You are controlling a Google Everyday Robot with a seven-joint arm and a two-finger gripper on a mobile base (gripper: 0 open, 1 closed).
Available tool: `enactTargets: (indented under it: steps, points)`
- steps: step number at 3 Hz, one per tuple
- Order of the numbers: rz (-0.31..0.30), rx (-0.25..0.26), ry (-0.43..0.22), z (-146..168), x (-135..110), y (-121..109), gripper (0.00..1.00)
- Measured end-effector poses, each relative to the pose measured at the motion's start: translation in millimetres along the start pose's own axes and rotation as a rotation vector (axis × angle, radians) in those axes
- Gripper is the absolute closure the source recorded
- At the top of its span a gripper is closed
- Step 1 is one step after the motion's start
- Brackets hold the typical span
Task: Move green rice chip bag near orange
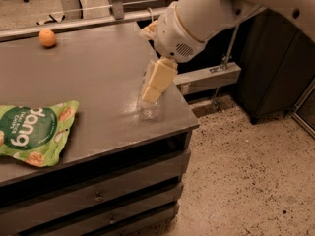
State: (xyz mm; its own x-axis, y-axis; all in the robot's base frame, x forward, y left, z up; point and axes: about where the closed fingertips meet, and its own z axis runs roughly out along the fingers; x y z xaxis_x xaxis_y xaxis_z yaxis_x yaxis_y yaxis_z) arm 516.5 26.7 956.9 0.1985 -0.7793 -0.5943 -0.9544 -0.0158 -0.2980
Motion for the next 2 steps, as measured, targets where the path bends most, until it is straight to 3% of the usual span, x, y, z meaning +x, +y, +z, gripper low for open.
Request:
enactTargets:
  steps: [1,2]
  points:
    - [-0.025,-0.005,-0.073,33.0,-7.5,-9.7,0.00]
    - [-0.047,-0.025,-0.188,87.0,-26.1,-27.1,0.00]
